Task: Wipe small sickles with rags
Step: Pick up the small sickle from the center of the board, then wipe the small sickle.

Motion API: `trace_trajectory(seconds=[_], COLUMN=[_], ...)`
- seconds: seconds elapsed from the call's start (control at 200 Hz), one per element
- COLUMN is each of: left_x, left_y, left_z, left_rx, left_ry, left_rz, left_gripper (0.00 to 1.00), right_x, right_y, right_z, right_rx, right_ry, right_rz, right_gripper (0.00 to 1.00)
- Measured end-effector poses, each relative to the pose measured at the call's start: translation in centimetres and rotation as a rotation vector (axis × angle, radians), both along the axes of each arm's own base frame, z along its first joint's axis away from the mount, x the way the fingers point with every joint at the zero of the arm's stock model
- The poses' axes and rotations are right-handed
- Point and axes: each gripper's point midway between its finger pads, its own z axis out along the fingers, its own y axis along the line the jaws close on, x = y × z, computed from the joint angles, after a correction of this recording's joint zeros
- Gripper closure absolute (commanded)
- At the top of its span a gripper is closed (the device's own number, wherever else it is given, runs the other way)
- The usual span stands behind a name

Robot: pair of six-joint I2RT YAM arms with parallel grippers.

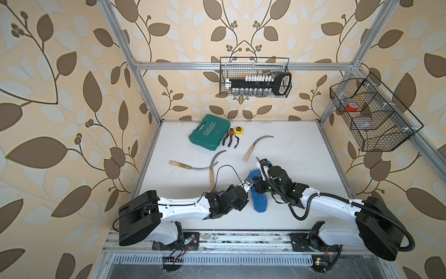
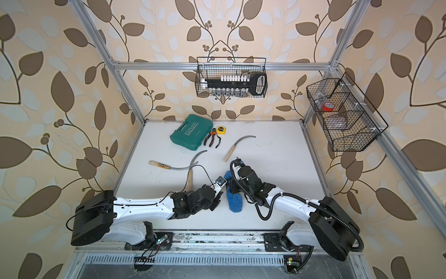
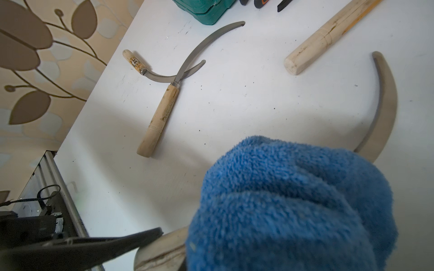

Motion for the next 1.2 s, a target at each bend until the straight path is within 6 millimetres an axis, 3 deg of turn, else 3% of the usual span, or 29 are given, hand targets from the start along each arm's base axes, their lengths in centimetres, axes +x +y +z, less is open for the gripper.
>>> trace_trajectory(seconds=[0.095,0.225,0.335,0.465,0.595,0.69,0.83,1.02,1.105,1.2], left_x=[0.2,0.6,0.7,0.9,0.8,0.8,0.8,0.9,1.0,1.3], left_y=[0.3,1.2,1.9,2.4,2.8,2.7,2.9,3.6,3.6,3.3], left_z=[-0.1,-0.4,-0.1,-0.1,0.2,0.7,0.7,-0.4,-0.5,-0.1], left_rx=[0.004,0.01,0.012,0.021,0.009,-0.007,-0.004,0.034,0.029,0.009], left_ry=[-0.002,0.009,0.015,0.012,0.007,-0.001,-0.002,0.024,0.03,0.021], left_rz=[0.005,0.03,0.038,0.051,0.051,0.051,0.049,0.059,0.057,0.061], left_gripper=[1.0,1.0,1.0,1.0,1.0,1.0,1.0,1.0,1.0,1.0], right_x=[-0.6,-2.7,-2.4,-0.9,2.5,3.9,3.1,-1.6,-1.5,0.3], right_y=[0.8,4.4,5.2,5.0,1.9,0.2,1.5,6.5,6.5,4.9], right_z=[0.1,1.0,1.3,0.8,-1.0,-1.6,-1.3,0.8,0.8,0.3], right_rx=[-0.002,-0.001,0.005,0.036,0.019,0.004,-0.013,0.019,0.026,0.055], right_ry=[-0.007,-0.032,-0.05,-0.026,0.011,0.018,-0.012,-0.064,-0.058,-0.03], right_rz=[0.028,0.141,0.145,0.135,0.027,-0.033,-0.014,0.15,0.155,0.119], right_gripper=[1.0,1.0,1.0,1.0,1.0,1.0,1.0,1.0,1.0,1.0])
